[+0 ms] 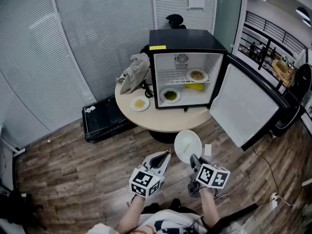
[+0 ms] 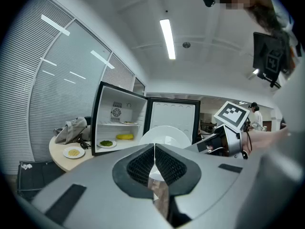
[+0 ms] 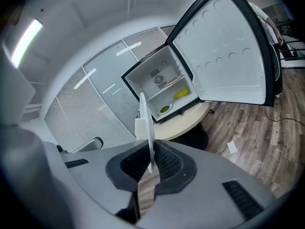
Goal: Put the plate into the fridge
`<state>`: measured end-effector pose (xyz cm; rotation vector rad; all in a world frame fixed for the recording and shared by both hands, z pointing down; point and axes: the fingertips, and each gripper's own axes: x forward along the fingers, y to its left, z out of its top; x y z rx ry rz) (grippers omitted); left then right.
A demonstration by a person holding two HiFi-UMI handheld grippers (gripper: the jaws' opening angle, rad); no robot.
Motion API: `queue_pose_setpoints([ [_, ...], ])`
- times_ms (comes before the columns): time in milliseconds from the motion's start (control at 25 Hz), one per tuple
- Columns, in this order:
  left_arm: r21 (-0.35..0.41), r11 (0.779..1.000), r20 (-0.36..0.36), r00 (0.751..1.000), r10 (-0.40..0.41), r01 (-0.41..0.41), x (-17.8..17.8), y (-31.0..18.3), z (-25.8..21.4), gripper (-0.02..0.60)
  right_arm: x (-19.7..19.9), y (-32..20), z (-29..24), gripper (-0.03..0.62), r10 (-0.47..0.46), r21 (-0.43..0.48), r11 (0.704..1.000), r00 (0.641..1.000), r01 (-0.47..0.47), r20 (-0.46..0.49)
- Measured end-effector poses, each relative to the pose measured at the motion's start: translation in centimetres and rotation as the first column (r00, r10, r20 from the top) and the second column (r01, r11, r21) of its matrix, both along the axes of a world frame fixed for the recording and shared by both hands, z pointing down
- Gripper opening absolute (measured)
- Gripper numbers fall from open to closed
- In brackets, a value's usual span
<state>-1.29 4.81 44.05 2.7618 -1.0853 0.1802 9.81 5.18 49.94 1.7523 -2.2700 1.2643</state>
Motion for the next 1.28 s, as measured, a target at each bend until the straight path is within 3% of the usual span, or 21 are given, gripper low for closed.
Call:
queue_pose_setpoints([
  [440, 0.014, 1.000, 0.021, 1.000, -0.021, 0.021, 1.3, 0.2, 0.0, 0.014, 1.3, -0.6, -1.1, 0.029, -0.006, 0.041, 0.999, 1.000, 0.005, 0.025],
  [1280, 0.002, 0.992, 0.040, 0.992, -0.123, 0.123, 3.0, -0.6, 1.0, 0.014, 2.1, -2.2, 1.2, 0.029, -0.126, 0.004, 0.992, 0.990, 0.126, 0.070],
])
